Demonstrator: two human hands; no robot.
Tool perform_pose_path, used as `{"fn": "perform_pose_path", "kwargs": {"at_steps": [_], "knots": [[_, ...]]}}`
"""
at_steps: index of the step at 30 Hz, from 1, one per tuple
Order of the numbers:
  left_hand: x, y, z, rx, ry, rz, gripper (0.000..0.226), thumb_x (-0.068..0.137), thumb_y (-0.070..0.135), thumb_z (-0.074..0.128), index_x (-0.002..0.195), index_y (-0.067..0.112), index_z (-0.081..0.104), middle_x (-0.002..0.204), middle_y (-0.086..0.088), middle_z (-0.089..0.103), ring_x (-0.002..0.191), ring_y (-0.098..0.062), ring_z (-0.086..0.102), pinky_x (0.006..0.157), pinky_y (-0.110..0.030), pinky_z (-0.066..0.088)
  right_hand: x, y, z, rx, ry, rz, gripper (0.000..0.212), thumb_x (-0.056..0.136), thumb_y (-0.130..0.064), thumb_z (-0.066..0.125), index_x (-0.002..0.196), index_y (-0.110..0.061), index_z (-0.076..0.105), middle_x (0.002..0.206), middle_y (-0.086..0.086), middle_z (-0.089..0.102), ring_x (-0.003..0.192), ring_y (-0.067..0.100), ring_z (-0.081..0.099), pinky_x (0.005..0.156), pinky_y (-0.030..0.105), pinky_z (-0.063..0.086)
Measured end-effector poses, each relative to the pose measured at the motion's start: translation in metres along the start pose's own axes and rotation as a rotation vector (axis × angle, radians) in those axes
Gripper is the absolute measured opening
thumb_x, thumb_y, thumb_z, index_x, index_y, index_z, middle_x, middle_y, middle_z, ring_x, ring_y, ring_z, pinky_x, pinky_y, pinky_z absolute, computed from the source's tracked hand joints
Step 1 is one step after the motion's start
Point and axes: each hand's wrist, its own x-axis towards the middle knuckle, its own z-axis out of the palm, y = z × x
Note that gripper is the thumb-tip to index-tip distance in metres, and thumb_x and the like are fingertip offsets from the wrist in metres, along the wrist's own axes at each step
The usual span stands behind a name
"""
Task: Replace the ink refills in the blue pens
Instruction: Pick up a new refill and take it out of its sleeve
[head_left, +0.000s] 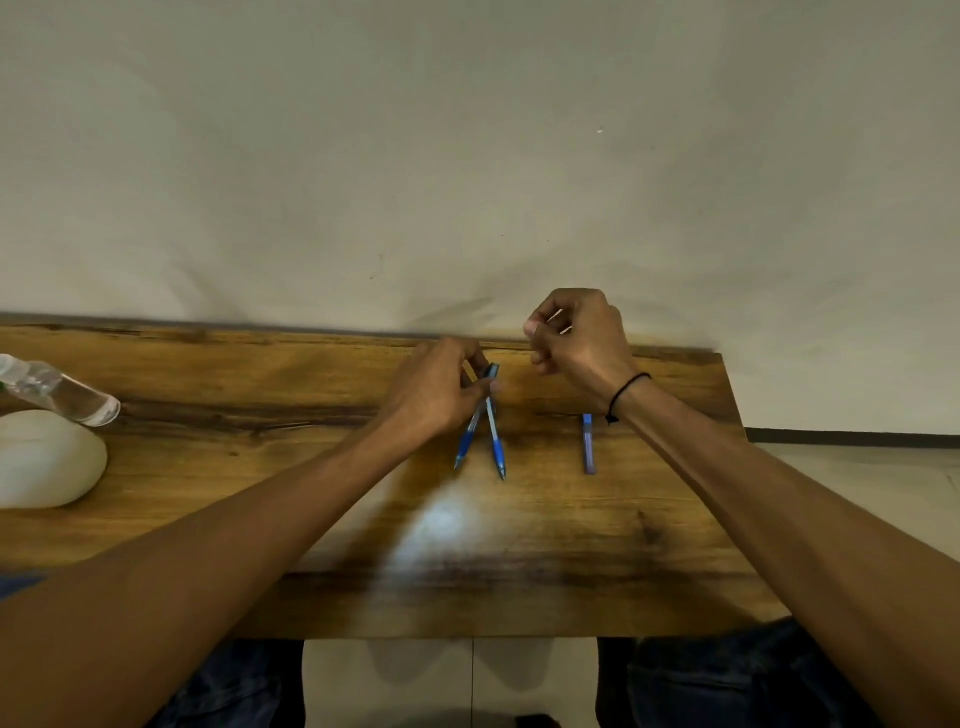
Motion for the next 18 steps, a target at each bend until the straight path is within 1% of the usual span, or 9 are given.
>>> {"fn": "perform_pose_path", "kwargs": {"at_steps": [1,3,5,8,11,13,15,18], "knots": [[0.001,-0.002,0.000,-0.003,-0.002,-0.012,0.021,0.093,0.036,0.075,0.105,0.020,0.072,0.085,0.000,0.076,0.072,-0.013,0.073,0.069,-0.037,0.062,0.002,0.005,0.000,-0.036,-0.015,-0.014,0.008,0.093,-0.009,0.074,0.086,-0.005,0.072,0.066,0.008,0.074,0.058,0.018,0.075,0.069,0.040,0.066],[0.003,-0.008,0.001,-0.007,0.001,-0.046,0.021,0.093,0.035,0.075,0.105,0.017,0.074,0.087,-0.004,0.077,0.074,-0.018,0.074,0.074,-0.042,0.063,0.001,0.012,0.004,-0.140,-0.076,-0.030,0.005,0.088,-0.002,0.074,0.084,-0.005,0.074,0.070,0.011,0.076,0.067,0.021,0.077,0.078,0.045,0.065],[0.006,-0.016,0.003,-0.001,0.012,-0.093,0.021,0.094,0.032,0.074,0.104,0.014,0.074,0.087,-0.005,0.077,0.076,-0.021,0.074,0.075,-0.041,0.062,-0.002,0.018,0.013,-0.301,-0.131,-0.066,0.009,0.084,0.001,0.071,0.083,-0.007,0.076,0.080,0.013,0.076,0.081,0.027,0.075,0.079,0.046,0.062],[0.006,-0.029,0.010,0.025,0.038,-0.163,0.021,0.091,0.033,0.078,0.099,0.013,0.075,0.086,-0.004,0.075,0.079,-0.019,0.072,0.075,-0.042,0.061,-0.007,0.025,0.026,-0.534,-0.216,-0.135,0.014,0.086,-0.001,0.065,0.089,-0.009,0.075,0.098,0.015,0.074,0.096,0.033,0.068,0.081,0.046,0.060],[0.007,-0.040,0.016,0.031,0.085,-0.210,0.026,0.085,0.036,0.084,0.093,0.014,0.076,0.082,0.000,0.073,0.080,-0.017,0.070,0.075,-0.042,0.060,-0.013,0.031,0.035,-0.714,-0.298,-0.167,0.011,0.091,-0.006,0.064,0.100,-0.009,0.068,0.109,0.018,0.068,0.102,0.039,0.064,0.083,0.049,0.057],[0.008,-0.045,0.019,-0.002,0.092,-0.232,0.027,0.082,0.036,0.087,0.091,0.014,0.075,0.082,-0.002,0.075,0.082,-0.020,0.073,0.079,-0.045,0.061,-0.016,0.034,0.041,-0.791,-0.353,-0.172,0.015,0.092,-0.010,0.062,0.107,-0.009,0.063,0.117,0.020,0.063,0.105,0.044,0.061,0.084,0.048,0.053],[0.007,-0.049,0.021,-0.031,0.098,-0.232,0.029,0.080,0.035,0.088,0.089,0.013,0.071,0.082,-0.004,0.075,0.083,-0.022,0.074,0.080,-0.047,0.061,-0.018,0.037,0.043,-0.824,-0.375,-0.181,0.016,0.093,-0.011,0.061,0.109,-0.008,0.060,0.119,0.022,0.060,0.106,0.046,0.059,0.085,0.048,0.051],[0.006,-0.052,0.023,-0.035,0.124,-0.221,0.031,0.077,0.035,0.090,0.083,0.013,0.070,0.078,-0.004,0.074,0.078,-0.021,0.074,0.076,-0.047,0.062,-0.017,0.039,0.044,-0.818,-0.376,-0.176,0.014,0.094,-0.013,0.063,0.107,-0.009,0.057,0.117,0.021,0.059,0.105,0.044,0.059,0.085,0.050,0.052]]}}
